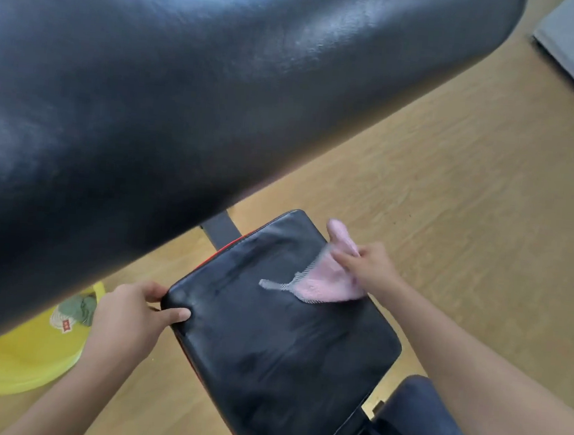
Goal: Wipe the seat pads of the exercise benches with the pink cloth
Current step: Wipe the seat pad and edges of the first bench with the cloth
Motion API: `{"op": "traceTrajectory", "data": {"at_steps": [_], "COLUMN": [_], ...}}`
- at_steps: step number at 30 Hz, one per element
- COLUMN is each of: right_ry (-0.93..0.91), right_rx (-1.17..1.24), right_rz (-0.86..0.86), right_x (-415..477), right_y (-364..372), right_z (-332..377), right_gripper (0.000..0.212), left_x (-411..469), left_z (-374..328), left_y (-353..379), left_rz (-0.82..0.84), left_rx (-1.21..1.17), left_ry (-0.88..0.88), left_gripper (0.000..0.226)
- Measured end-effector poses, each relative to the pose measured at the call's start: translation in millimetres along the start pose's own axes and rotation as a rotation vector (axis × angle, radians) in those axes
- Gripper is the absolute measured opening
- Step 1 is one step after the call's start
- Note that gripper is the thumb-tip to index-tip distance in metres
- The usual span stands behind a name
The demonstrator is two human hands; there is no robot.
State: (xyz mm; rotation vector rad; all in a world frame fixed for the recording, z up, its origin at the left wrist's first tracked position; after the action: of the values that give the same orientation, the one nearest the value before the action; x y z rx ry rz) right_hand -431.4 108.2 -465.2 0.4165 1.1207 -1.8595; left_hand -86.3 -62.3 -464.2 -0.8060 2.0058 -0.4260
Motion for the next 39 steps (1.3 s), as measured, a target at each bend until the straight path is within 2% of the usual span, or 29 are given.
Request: {"op": "traceTrajectory", "data": {"at_steps": [4,6,8,11,13,15,16,20,22,25,28,30,32,35,37,39], "right_ry": [-0.155,-0.208,-0.208,-0.075,0.012,0.065,0.035,-0.113,-0.134,-0.045,0.177,0.306,0.372,0.487,0.534,0.561], "right_rx": [-0.075,-0.004,0.044,0.006,-0.126,-0.240,-0.243,0.013,0.084,0.007,-0.027,-0.141,-0.169,0.025,0.169,0.235], "right_rz": [-0.031,0.010,0.038,0.066,0.107,0.103,0.089,-0.004,-0.011,0.054,0.063,-0.018,-0.137,-0.389,-0.519,-0.561], "right_x": [50,56,42,-6,-38,-44,-37,26,42,8,-62,-98,-116,-125,-139,-168], "right_y": [33,39,28,1,-14,-19,-16,18,26,9,-18,-23,-12,21,55,90], "right_z": [87,92,62,-18,-60,-66,-50,46,60,5,-73,-101,-111,-108,-100,-88], "right_gripper": [0.053,0.037,0.027,0.047,0.057,0.064,0.065,0.065,0.062,0.062,0.060,0.061,0.052,0.029,0.029,0.030], "left_x": [-1,0,1,2,3,2,3,7,8,11,29,63,73,38,15,14], "left_z": [-4,-6,-4,-3,-3,-3,-2,-2,-1,5,38,97,111,59,25,26], "left_y": [-3,-1,0,0,1,2,2,1,3,2,5,14,13,4,0,3], "left_rz": [-0.005,0.003,0.018,0.033,0.041,0.043,0.041,0.015,0.009,0.039,0.075,0.144,0.168,0.251,0.276,0.290], "left_rx": [0.016,0.019,0.023,0.043,0.039,0.042,0.038,0.053,0.045,0.024,0.005,-0.020,-0.017,0.041,0.062,0.059], "left_ry": [0.010,0.011,-0.009,-0.007,-0.003,0.000,0.000,0.024,0.031,0.013,-0.070,-0.065,-0.025,0.022,0.007,-0.022], "left_gripper": [0.021,0.023,0.022,0.022,0.023,0.022,0.022,0.022,0.023,0.026,0.036,0.056,0.065,0.056,0.048,0.050]}}
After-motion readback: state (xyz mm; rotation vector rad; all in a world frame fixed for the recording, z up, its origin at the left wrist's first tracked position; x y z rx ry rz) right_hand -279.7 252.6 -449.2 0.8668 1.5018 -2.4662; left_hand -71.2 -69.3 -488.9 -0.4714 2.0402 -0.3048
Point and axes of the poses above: each hand's wrist, its own x-axis towards the middle knuckle, its own y-axis out of the palm, z = x × y, the point moved 6 cm from there along x, towards the middle knuckle, and after that the axes turned 11 degrees about z, right-handed, at the moved point
